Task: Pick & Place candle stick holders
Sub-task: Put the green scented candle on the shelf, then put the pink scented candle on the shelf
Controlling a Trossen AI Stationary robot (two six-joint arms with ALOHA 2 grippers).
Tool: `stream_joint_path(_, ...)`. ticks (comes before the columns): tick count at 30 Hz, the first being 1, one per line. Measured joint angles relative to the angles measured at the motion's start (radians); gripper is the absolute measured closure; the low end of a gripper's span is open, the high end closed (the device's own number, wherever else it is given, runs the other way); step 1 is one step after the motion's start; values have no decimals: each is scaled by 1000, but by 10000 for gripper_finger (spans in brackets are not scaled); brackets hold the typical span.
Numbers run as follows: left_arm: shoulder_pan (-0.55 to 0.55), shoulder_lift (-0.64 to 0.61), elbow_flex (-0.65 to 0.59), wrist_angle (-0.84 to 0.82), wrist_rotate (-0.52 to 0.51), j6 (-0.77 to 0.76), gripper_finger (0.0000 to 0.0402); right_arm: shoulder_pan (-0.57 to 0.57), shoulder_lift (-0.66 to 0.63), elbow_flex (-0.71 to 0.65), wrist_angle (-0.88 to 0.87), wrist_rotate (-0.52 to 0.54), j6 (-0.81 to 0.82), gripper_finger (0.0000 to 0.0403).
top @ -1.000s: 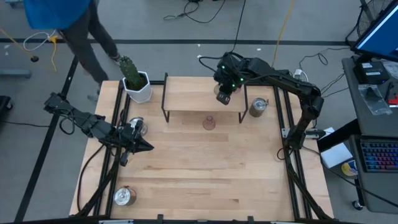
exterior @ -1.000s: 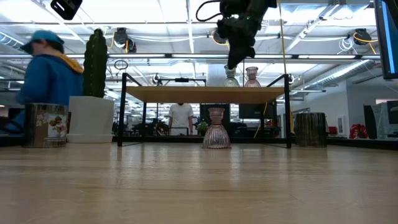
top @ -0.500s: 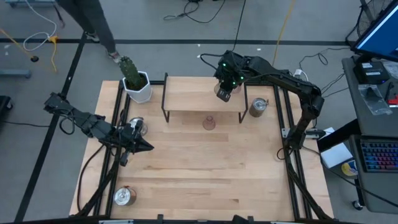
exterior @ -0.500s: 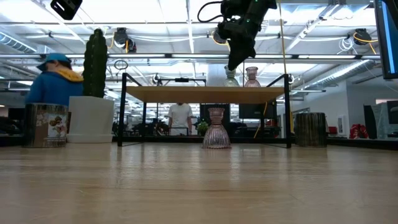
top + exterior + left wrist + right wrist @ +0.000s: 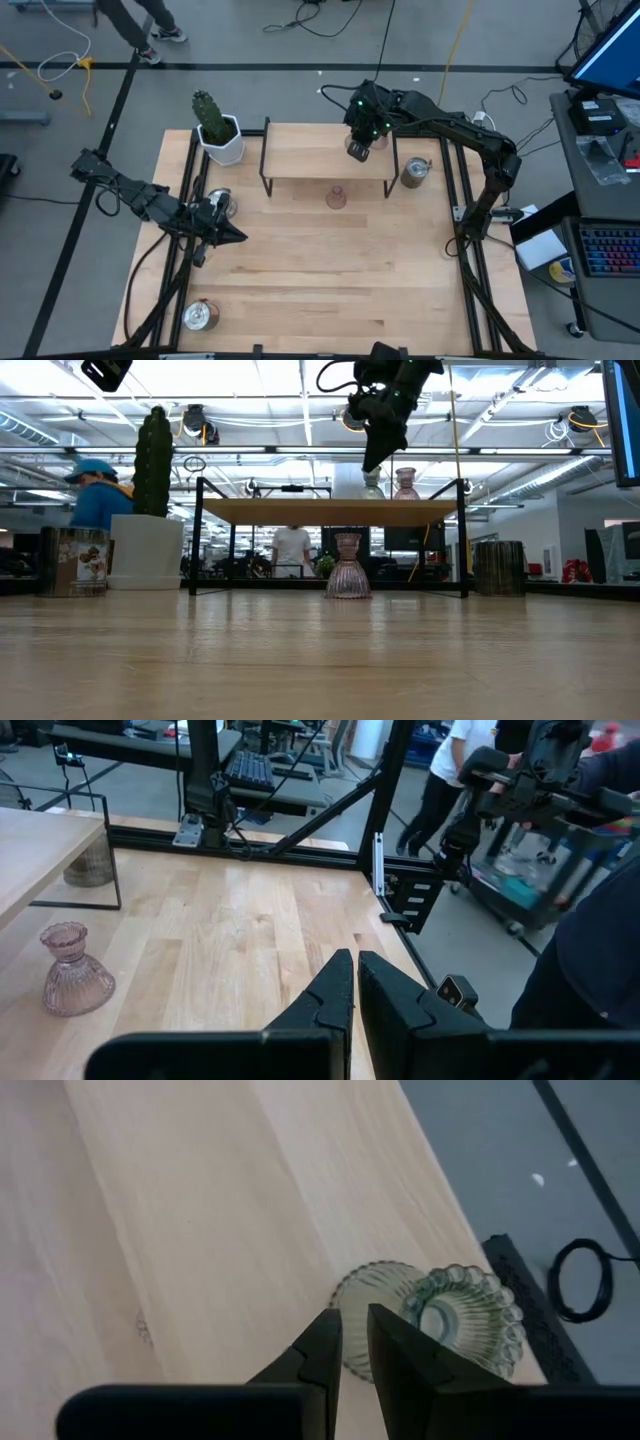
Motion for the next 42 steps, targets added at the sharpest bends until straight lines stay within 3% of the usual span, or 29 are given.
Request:
stream_joint_path(22,0,0,0,6,0,0,380,29,-9,0,61,-2,-32,360)
stream_joint_path(42,0,0,0,6,0,0,380,368,-70,0,72,-4,-87,360)
